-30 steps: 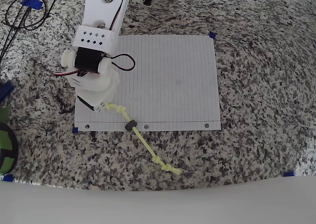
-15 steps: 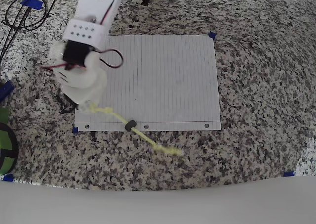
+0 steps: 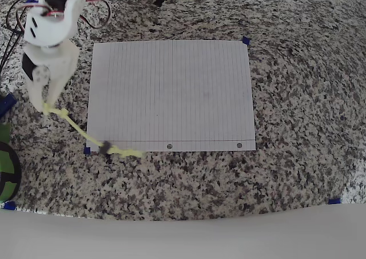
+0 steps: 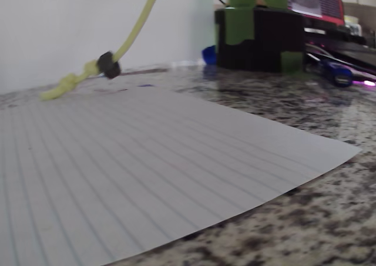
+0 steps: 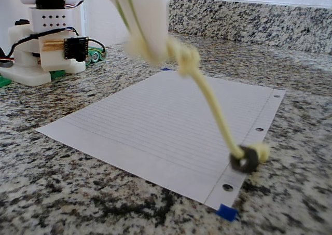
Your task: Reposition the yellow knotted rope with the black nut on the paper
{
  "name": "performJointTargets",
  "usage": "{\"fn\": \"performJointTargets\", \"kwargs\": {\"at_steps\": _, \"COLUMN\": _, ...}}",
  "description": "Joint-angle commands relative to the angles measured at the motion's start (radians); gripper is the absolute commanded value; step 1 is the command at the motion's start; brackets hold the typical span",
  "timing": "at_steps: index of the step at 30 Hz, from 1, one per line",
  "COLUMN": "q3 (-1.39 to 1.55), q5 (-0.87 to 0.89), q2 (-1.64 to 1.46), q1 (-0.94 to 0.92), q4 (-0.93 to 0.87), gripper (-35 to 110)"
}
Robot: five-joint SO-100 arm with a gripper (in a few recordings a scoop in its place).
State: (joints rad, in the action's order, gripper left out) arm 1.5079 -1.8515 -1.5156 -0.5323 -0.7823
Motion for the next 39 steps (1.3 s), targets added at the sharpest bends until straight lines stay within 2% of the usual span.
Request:
{"fn": "performJointTargets", "kwargs": {"at_steps": 1, "q3": 0.075, "q5": 0.107, "q2": -0.147, "q1": -0.026, "q4": 0.129, "gripper": 0}}
{"fn": "performJointTargets", "kwargs": {"at_steps": 8, "q3": 0.359, "q5": 0.515, "q2": -0.339, "q1": -0.038, "q4": 0.342, "gripper": 0}}
{"fn": "performJointTargets", "kwargs": {"at_steps": 13, "q3": 0.472, "q5": 0.861, "q2": -0.456, "q1": -0.026, "q4": 0.364, "gripper": 0}}
{"fn": "performJointTargets", "kwargs": {"at_steps": 17, "q3": 0.515, "q5": 1.065, "q2": -0.531, "q1": -0.035, "q4": 0.383, "gripper": 0}}
{"fn": "performJointTargets", "kwargs": {"at_steps": 20, "q3": 0.558, "q5": 1.108, "q2": -0.588, "q1": -0.049, "q4": 0.423, "gripper": 0}}
{"fn": "performJointTargets", "kwargs": {"at_steps": 23, "q3": 0.643, "q5": 1.278, "q2": -0.663, "q1": -0.054, "q4": 0.5, "gripper": 0}}
{"fn": "performJointTargets", "kwargs": {"at_steps": 28, "q3": 0.838, "q5": 1.723, "q2": -0.816, "q1": -0.052, "q4": 0.58, "gripper": 0}}
{"fn": "performJointTargets", "kwargs": {"at_steps": 31, "q3": 0.95, "q5": 2.057, "q2": -0.911, "q1": -0.048, "q4": 0.595, "gripper": 0}}
{"fn": "performJointTargets", "kwargs": {"at_steps": 39, "q3": 1.14, "q5": 2.197, "q2": -1.137, "q1": 0.086, "q4": 0.594, "gripper": 0}}
